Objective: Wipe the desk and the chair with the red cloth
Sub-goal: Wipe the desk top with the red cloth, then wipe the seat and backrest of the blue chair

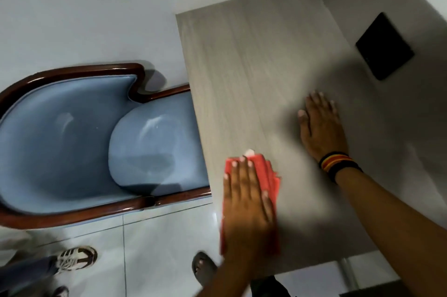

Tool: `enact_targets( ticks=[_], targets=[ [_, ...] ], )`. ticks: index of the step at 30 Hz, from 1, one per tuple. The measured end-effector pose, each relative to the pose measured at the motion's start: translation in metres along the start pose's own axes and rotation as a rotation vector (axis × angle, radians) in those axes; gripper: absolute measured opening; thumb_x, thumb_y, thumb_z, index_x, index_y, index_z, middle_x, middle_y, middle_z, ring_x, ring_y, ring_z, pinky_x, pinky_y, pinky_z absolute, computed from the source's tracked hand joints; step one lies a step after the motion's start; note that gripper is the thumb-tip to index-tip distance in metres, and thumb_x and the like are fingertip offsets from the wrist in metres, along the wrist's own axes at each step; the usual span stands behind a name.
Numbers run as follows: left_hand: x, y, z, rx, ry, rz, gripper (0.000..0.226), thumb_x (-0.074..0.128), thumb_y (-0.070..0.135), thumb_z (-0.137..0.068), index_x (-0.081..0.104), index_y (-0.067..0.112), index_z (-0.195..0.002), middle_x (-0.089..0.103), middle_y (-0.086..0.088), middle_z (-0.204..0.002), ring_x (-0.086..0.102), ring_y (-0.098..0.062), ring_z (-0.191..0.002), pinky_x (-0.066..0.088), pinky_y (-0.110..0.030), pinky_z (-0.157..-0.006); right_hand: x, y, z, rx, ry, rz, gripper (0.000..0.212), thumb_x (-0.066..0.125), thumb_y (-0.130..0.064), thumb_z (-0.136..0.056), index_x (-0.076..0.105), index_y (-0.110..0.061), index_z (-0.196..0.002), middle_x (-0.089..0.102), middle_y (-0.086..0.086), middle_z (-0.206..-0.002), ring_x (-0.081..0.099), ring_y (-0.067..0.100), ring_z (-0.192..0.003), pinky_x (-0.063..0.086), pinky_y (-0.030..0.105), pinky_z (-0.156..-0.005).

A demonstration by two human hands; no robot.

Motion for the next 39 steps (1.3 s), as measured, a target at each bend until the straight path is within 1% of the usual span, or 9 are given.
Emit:
enact_targets(
  ticks=[8, 10, 13, 17, 21, 25, 30, 34, 39],
  targets=[
    [-0.021, -0.014, -0.021, -0.042, -0.193, 0.102, 0.064, 0.019, 0.045, -0.112, 0.012, 0.021, -0.171, 0.004, 0.003, -0.18, -0.004, -0.018, -0.168, 0.005, -0.042, -0.137, -0.03, -0.044, 0.071, 0.163, -0.079, -0.349, 0.06, 0.04, -0.042, -0.102, 0.048, -0.005, -0.15, 0.044, 0.018, -0.159, 0.035, 0.032, -0.15, 0.027, 0.046, -0.126],
    [-0.033, -0.031, -0.035, 0.123, -0.235, 0.016, 0.061, 0.028, 0.044, -0.113, 0.028, 0.017, -0.168, 0.029, -0.005, -0.174, 0.021, -0.028, -0.164, 0.021, -0.044, -0.134, -0.034, -0.074, 0.135, 0.212, -0.094, -0.35, 0.062, 0.045, -0.05, -0.099, 0.049, -0.012, -0.148, 0.049, 0.015, -0.152, 0.042, 0.03, -0.142, 0.033, 0.042, -0.121],
    [-0.048, -0.046, -0.05, 0.268, -0.229, 0.046, 0.047, 0.053, 0.041, -0.105, 0.063, 0.012, -0.14, 0.063, -0.01, -0.133, 0.058, -0.033, -0.126, 0.045, -0.042, -0.11, -0.033, -0.121, 0.226, 0.401, -0.138, -0.329, 0.072, 0.055, -0.058, -0.086, 0.053, -0.016, -0.145, 0.053, 0.017, -0.141, 0.05, 0.037, -0.128, 0.042, 0.05, -0.11],
    [-0.059, -0.057, -0.058, 0.148, -0.369, 0.296, 0.028, 0.068, 0.02, -0.095, 0.071, 0.004, -0.119, 0.061, -0.018, -0.122, 0.059, -0.041, -0.113, 0.047, -0.047, -0.096, -0.027, -0.169, 0.251, 0.668, -0.258, -0.393, 0.066, 0.073, -0.025, -0.092, 0.045, -0.018, -0.151, 0.049, 0.021, -0.143, 0.052, 0.043, -0.128, 0.044, 0.054, -0.105],
    [-0.102, -0.121, -0.061, -0.043, -0.336, 0.555, 0.024, 0.073, 0.016, -0.092, 0.074, 0.007, -0.115, 0.063, -0.019, -0.12, 0.065, -0.037, -0.112, 0.051, -0.039, -0.099, -0.026, -0.216, 0.222, 0.834, -0.28, -0.641, 0.069, 0.077, -0.01, -0.086, 0.047, -0.015, -0.147, 0.063, 0.014, -0.128, 0.062, 0.037, -0.111, 0.049, 0.035, -0.09],
    [-0.147, -0.23, -0.068, -0.162, -0.361, 0.745, 0.017, 0.078, 0.006, -0.091, 0.077, 0.001, -0.107, 0.072, -0.012, -0.093, 0.067, -0.02, -0.089, 0.051, -0.026, -0.079, -0.001, -0.292, 0.199, 0.716, -0.397, -0.795, 0.012, 0.079, -0.005, -0.083, 0.075, -0.013, -0.09, 0.076, 0.009, -0.086, 0.072, 0.011, -0.061, 0.055, 0.019, -0.051],
    [-0.165, -0.332, -0.075, -0.398, -0.422, 0.959, 0.019, 0.07, -0.004, -0.097, 0.069, -0.002, -0.116, 0.065, -0.018, -0.102, 0.061, -0.026, -0.097, 0.052, -0.036, -0.086, 0.059, -0.365, 0.158, 0.55, -0.399, -0.846, 0.019, 0.079, -0.009, -0.08, 0.073, 0.006, -0.087, 0.074, 0.024, -0.082, 0.07, 0.037, -0.075, 0.058, 0.059, -0.081],
    [-0.151, -0.39, -0.088, -0.557, -0.423, 1.004, 0.03, 0.067, -0.002, -0.099, 0.068, -0.007, -0.129, 0.071, -0.016, -0.109, 0.069, -0.024, -0.097, 0.06, -0.019, -0.075, 0.116, -0.392, 0.125, 0.476, -0.516, -0.864, 0.013, 0.08, -0.023, -0.084, 0.072, -0.018, -0.092, 0.074, 0.01, -0.095, 0.071, 0.03, -0.09, 0.06, 0.049, -0.084],
    [-0.124, -0.455, -0.121, -0.625, -0.397, 0.955, 0.03, 0.065, -0.01, -0.093, 0.07, -0.009, -0.123, 0.073, -0.019, -0.105, 0.066, -0.027, -0.097, 0.059, -0.031, -0.082, 0.189, -0.4, 0.069, 0.402, -0.64, -0.846, 0.024, 0.07, -0.003, -0.09, 0.065, -0.025, -0.096, 0.072, 0.006, -0.097, 0.067, 0.027, -0.094, 0.054, 0.034, -0.081]
  ],
)
Point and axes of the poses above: each hand's wrist, its own z-axis away from the middle knuckle, its own x-axis out of the palm, y = z × x, the point moved 4 cm from there along -z, towards the middle knuckle
